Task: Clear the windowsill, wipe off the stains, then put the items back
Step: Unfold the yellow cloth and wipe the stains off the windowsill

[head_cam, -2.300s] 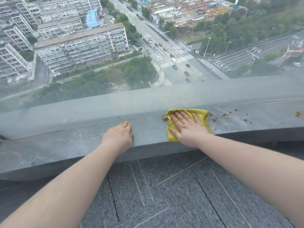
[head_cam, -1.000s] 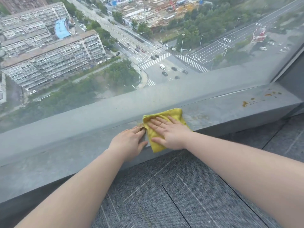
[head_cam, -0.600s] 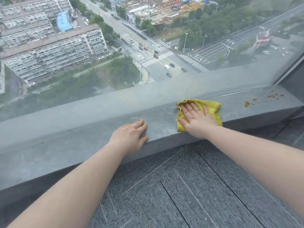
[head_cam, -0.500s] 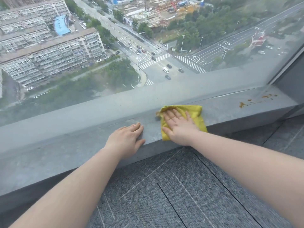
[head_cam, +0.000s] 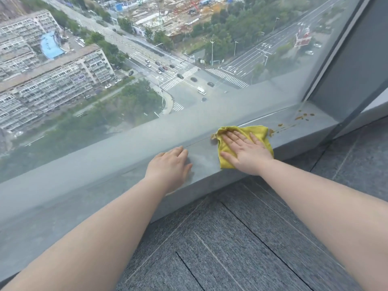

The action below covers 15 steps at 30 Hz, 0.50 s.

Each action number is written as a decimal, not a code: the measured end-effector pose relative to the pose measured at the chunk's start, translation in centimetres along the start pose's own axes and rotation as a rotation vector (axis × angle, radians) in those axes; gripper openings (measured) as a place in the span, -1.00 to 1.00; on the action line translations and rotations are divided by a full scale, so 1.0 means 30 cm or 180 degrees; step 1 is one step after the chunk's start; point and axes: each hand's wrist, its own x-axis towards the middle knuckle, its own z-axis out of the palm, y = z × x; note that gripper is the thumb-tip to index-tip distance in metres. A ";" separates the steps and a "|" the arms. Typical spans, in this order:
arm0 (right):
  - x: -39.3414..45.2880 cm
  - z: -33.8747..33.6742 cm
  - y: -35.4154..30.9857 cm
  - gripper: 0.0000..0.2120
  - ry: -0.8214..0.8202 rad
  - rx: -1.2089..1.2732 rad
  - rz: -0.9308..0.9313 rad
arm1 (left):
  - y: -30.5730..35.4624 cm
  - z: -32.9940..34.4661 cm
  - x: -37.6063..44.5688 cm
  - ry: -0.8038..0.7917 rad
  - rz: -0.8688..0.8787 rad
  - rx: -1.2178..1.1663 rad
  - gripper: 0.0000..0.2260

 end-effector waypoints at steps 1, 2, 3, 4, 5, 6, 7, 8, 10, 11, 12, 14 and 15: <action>0.003 -0.003 0.067 -0.38 0.0002 0.0009 0.0125 | 0.041 -0.004 0.037 0.0006 0.0061 -0.0011 -0.50; 0.007 -0.008 0.135 -0.38 0.0008 0.0033 0.0251 | 0.082 -0.008 0.070 0.0001 0.0127 -0.0009 -0.50; 0.011 -0.014 0.200 -0.38 0.0012 0.0058 0.0370 | 0.121 -0.012 0.100 -0.0009 0.0187 -0.0004 -0.50; 0.017 -0.021 0.258 -0.37 0.0003 0.0070 0.0474 | 0.156 -0.014 0.127 -0.0010 0.0237 -0.0001 -0.51; 0.023 -0.028 0.303 -0.37 -0.0020 0.0075 0.0560 | 0.187 -0.017 0.153 0.0004 0.0276 0.0000 -0.51; 0.030 -0.032 0.331 -0.36 -0.0051 0.0089 0.0631 | 0.211 -0.019 0.176 0.0021 0.0304 -0.0002 -0.51; 0.036 -0.034 0.341 -0.36 -0.0068 0.0109 0.0680 | 0.231 -0.019 0.198 0.0036 0.0314 -0.0008 -0.51; 0.041 -0.035 0.336 -0.37 -0.0063 0.0125 0.0711 | 0.246 -0.020 0.218 0.0041 0.0312 -0.0026 -0.51; 0.048 -0.029 0.302 -0.38 0.0007 0.0148 0.0708 | 0.276 -0.018 0.247 -0.0008 0.0298 -0.0055 -0.51; 0.050 -0.027 0.282 -0.38 0.0048 0.0162 0.0668 | 0.288 -0.018 0.260 -0.0035 0.0306 -0.0048 -0.50; 0.050 -0.025 0.264 -0.38 0.0077 0.0174 0.0611 | 0.300 -0.016 0.271 -0.0058 0.0326 -0.0037 -0.50; 0.043 -0.023 0.245 -0.38 0.0100 0.0160 0.0440 | 0.322 -0.006 0.290 -0.0095 0.0391 0.0007 -0.48; 0.037 -0.023 0.247 -0.38 0.0103 0.0144 0.0324 | 0.329 0.002 0.294 -0.0107 0.0420 0.0042 -0.46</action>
